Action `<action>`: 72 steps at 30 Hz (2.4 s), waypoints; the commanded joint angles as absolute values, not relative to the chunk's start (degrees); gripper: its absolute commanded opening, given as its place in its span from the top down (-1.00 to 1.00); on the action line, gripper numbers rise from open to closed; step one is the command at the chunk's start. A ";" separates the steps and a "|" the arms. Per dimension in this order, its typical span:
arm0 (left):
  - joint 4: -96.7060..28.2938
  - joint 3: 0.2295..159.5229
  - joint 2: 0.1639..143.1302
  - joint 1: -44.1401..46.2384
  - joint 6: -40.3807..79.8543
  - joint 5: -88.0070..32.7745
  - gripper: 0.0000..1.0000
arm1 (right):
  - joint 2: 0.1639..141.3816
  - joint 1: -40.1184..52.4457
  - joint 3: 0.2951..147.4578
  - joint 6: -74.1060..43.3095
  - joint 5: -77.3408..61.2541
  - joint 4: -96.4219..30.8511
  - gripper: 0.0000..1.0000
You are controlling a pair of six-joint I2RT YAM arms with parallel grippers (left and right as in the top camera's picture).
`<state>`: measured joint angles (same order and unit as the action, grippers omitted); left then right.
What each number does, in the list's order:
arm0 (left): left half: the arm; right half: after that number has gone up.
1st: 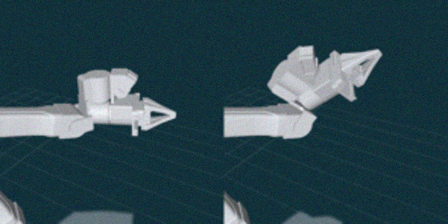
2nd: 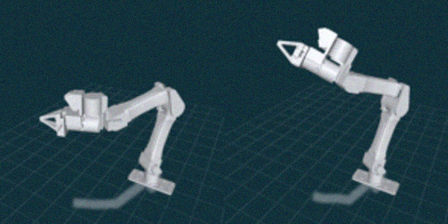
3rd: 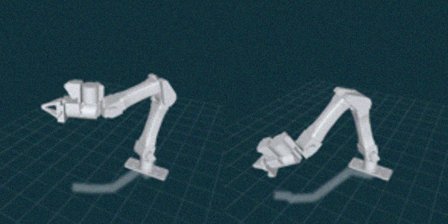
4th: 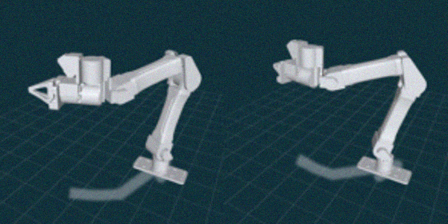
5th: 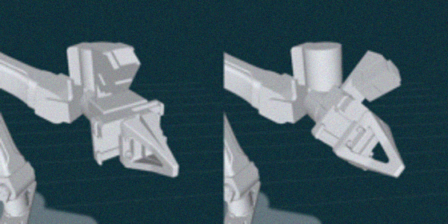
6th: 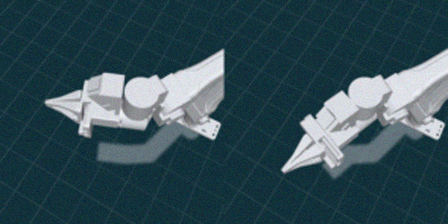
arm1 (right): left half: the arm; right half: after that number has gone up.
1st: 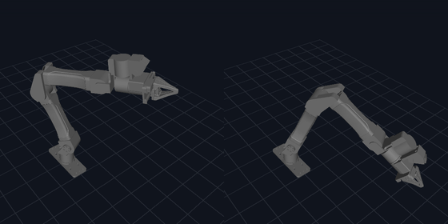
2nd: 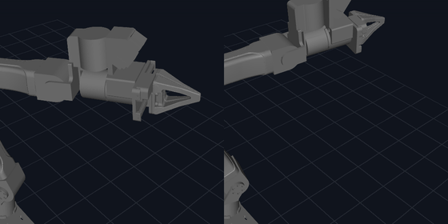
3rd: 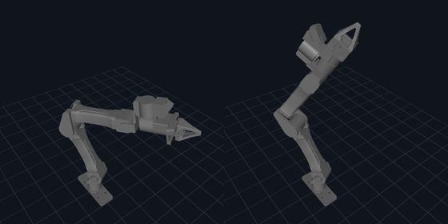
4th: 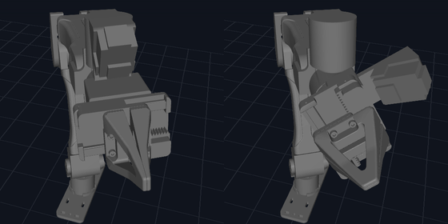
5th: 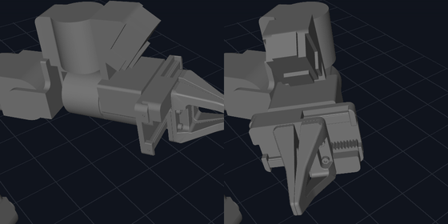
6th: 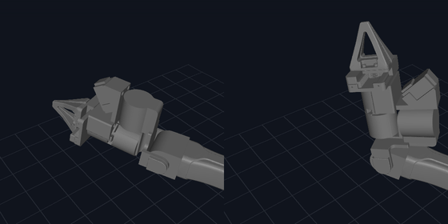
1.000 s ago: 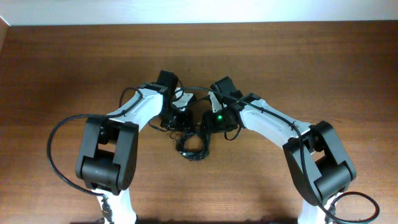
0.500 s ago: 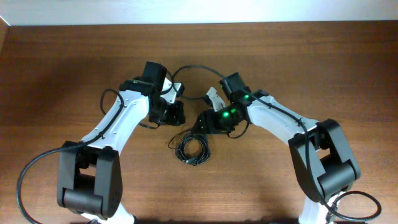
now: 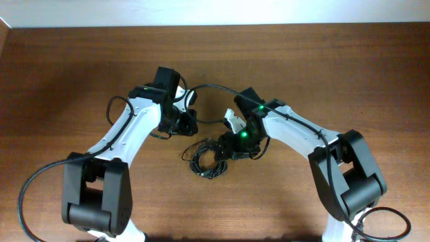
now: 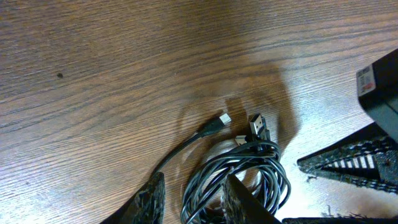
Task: Untangle cables
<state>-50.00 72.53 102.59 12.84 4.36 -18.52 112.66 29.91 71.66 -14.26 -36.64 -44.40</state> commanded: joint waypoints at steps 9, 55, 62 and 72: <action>-48.10 72.79 102.30 5.69 19.94 -11.55 -0.02 | 111.37 32.03 71.24 -20.67 -27.75 -42.19 -0.09; -48.51 72.79 102.30 -0.91 19.90 -11.53 -0.98 | 110.21 38.13 78.96 4.69 -20.05 -51.90 -0.30; -48.51 72.79 102.30 -0.91 19.90 -11.53 -0.98 | 110.32 38.28 71.26 4.05 -18.15 -38.52 -0.18; -48.51 72.79 102.30 -0.91 19.90 -11.53 -0.98 | 110.32 38.24 70.30 -0.97 -12.82 -37.04 -0.24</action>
